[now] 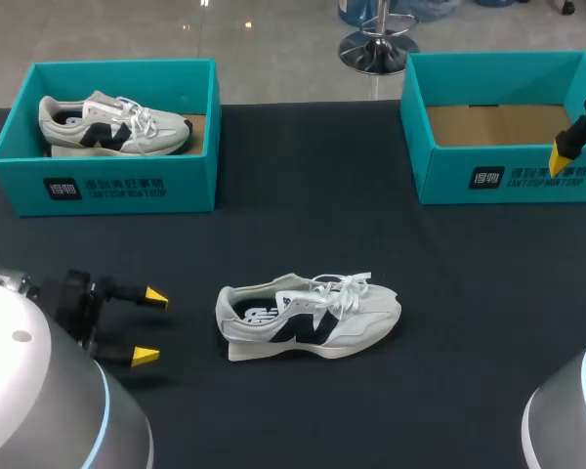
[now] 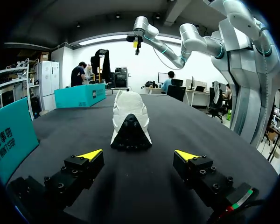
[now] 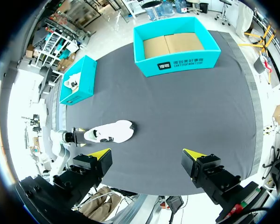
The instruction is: Take the shoe out of the shoebox, open the shoe tongue, remove and reinsert the insole, then place the shoe into the shoebox
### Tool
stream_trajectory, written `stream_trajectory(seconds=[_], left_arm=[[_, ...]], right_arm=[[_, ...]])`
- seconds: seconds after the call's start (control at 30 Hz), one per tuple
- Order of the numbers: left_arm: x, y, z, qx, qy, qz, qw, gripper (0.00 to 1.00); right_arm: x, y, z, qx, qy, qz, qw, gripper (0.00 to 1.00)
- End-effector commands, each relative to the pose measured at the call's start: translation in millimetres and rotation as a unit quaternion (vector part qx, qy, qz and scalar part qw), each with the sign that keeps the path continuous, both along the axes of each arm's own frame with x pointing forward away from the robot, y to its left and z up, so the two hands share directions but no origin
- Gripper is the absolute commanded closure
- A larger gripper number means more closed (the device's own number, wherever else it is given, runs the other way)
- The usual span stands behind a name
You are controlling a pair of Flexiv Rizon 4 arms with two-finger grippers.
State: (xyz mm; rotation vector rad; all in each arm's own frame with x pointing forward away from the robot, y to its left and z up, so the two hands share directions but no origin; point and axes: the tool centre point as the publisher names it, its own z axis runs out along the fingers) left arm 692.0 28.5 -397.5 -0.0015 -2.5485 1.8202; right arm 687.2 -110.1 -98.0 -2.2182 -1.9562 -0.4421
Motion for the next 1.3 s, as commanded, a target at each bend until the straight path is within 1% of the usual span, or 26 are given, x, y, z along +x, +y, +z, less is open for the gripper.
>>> stream_trajectory(seconds=[0.03, 0.23, 0.4, 0.6, 0.93, 1.3], left_arm=[[3.8, -18.5, -2.4, 0.006, -0.001, 0.01, 1.0, 0.0], [3.8, -45.8, -5.2, 0.016, -0.014, 0.0, 1.0, 0.0], [8.4, -58.7, -7.8, 0.021, -0.016, -0.001, 1.0, 0.0], [11.9, -69.2, -9.1, 0.029, -0.024, 0.0, 0.999, 0.0], [12.8, -88.5, -18.6, 0.041, -0.028, -0.002, 0.999, 0.0], [10.3, -96.6, -21.2, 0.045, -0.02, 0.005, 0.999, 0.0]], right_arm=[[3.3, 0.6, 0.9, -0.001, 0.003, 0.001, 1.0, 0.0], [3.3, 0.6, 0.9, -0.001, 0.003, 0.001, 1.0, 0.0], [3.3, 0.6, 0.9, -0.001, 0.003, 0.001, 1.0, 0.0], [3.3, 0.6, 0.9, -0.001, 0.003, 0.001, 1.0, 0.0], [3.3, 0.6, 0.9, -0.001, 0.003, 0.001, 1.0, 0.0], [3.3, 0.6, 0.9, -0.001, 0.003, 0.001, 1.0, 0.0]])
